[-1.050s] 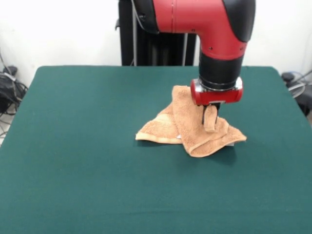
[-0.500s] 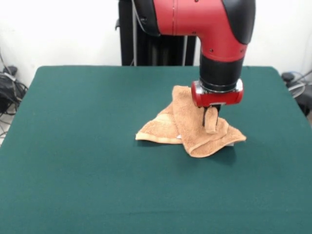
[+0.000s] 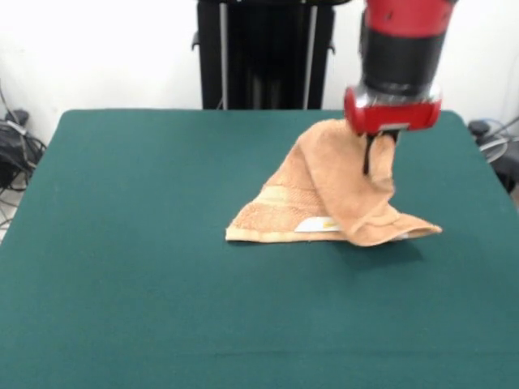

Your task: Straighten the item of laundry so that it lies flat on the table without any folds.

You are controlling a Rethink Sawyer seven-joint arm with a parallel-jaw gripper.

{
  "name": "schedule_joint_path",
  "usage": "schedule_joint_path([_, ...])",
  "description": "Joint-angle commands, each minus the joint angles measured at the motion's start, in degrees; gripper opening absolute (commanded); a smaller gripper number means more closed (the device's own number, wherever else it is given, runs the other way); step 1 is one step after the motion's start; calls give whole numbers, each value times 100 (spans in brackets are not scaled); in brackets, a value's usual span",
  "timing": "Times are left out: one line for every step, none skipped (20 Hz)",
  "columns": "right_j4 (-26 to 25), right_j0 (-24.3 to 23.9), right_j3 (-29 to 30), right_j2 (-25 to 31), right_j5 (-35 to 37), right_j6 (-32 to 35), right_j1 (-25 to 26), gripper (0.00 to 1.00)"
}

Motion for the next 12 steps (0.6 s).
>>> schedule_joint_path([421,180,442,124,937,1081,-850,0])
schedule_joint_path([435,227,443,80,1023,1096,-938,0])
schedule_joint_path([460,266,448,38,1124,1116,-1016,0])
schedule_joint_path([477,310,461,-7,1180,1152,-1083,0])
schedule_joint_path([491,352,483,-34,1182,1189,-1128,0])
schedule_joint_path([505,394,506,-61,1184,1225,-1173,0])
schedule_joint_path([531,415,552,-58,1156,1247,-1197,0])
schedule_joint_path([558,437,598,-54,1128,1268,-1221,0])
schedule_joint_path([569,489,591,-87,1149,1309,-1240,0])
schedule_joint_path([582,536,625,-117,1126,1346,-1274,0])
schedule_joint_path([605,588,670,-149,1112,1395,-1312,0])
schedule_joint_path([628,639,716,-182,1098,1444,-1350,0])
